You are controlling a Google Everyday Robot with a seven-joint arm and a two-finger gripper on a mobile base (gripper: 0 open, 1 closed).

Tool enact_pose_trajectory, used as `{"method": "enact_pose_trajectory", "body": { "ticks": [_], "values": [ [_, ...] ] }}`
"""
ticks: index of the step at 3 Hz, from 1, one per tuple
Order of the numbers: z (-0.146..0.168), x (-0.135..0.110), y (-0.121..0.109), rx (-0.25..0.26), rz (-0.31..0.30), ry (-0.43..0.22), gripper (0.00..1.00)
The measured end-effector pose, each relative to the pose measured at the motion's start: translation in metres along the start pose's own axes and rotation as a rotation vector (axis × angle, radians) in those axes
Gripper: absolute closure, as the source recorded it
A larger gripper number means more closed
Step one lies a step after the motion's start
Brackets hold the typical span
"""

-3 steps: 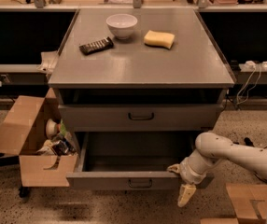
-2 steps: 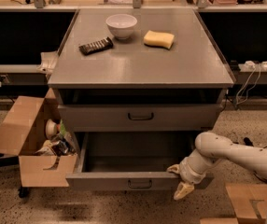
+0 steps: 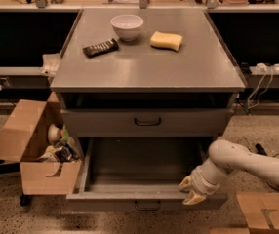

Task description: Open middle drawer

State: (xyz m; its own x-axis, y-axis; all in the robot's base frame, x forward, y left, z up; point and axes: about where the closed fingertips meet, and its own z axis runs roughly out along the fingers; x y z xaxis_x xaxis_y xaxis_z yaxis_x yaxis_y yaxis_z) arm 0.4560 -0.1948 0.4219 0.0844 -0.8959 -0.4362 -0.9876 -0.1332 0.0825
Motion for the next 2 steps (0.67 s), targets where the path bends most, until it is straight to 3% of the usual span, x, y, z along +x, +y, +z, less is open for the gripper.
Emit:
{"method": "enact_pose_trajectory", "body": {
  "ticks": [1, 2],
  "values": [
    [-0.0051, 0.0005, 0.0087, 0.007, 0.002, 0.001, 1.00],
    [-0.0059, 0.0001, 0.0088, 0.007, 0.002, 0.001, 0.97]
  ]
}}
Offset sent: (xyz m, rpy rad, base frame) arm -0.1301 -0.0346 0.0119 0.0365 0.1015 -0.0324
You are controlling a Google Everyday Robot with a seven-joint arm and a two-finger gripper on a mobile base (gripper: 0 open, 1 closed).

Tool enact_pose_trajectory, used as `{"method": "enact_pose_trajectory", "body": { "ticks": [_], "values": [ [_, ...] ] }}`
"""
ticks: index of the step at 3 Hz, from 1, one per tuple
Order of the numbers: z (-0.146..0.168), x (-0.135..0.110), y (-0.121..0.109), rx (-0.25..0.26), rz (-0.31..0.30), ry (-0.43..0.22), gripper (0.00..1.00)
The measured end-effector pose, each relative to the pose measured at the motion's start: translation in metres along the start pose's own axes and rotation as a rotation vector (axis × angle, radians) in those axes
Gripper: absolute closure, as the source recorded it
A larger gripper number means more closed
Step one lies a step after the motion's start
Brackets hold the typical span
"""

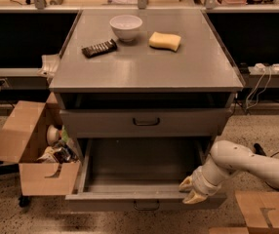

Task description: Open middle drawer

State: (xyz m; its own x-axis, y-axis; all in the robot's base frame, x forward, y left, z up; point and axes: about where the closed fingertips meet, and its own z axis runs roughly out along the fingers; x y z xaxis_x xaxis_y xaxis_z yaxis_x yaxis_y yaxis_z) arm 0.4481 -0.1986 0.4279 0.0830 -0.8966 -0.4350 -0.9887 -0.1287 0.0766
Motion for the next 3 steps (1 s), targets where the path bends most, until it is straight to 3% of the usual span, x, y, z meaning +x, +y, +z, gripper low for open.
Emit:
{"method": "enact_pose_trajectory", "body": {
  "ticks": [3],
  "values": [
    [0.0001, 0.0000, 0.0000, 0.000, 0.000, 0.000, 0.27]
  ]
}}
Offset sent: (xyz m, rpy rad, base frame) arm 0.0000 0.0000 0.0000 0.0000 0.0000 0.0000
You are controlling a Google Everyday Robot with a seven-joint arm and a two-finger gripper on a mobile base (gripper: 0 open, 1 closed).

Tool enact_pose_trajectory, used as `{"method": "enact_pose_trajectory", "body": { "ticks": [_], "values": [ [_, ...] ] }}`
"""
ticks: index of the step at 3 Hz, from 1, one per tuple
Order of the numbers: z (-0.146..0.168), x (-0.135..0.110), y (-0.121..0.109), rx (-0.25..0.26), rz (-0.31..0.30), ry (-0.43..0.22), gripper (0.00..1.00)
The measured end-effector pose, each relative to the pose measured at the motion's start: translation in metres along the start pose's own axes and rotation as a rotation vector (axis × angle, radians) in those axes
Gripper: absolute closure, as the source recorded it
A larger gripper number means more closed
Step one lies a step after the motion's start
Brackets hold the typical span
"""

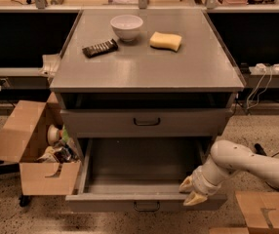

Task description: Open middle drawer

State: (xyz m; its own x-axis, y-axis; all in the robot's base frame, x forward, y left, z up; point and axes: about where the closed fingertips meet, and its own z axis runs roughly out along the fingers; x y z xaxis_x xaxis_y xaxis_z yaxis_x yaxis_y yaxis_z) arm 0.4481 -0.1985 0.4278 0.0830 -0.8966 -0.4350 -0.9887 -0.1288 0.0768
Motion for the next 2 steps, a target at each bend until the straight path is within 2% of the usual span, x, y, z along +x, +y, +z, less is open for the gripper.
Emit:
{"method": "enact_pose_trajectory", "body": {
  "ticks": [1, 2],
  "values": [
    [0.0000, 0.0000, 0.0000, 0.000, 0.000, 0.000, 0.00],
    [0.0000, 0.0000, 0.0000, 0.000, 0.000, 0.000, 0.00]
  ]
}}
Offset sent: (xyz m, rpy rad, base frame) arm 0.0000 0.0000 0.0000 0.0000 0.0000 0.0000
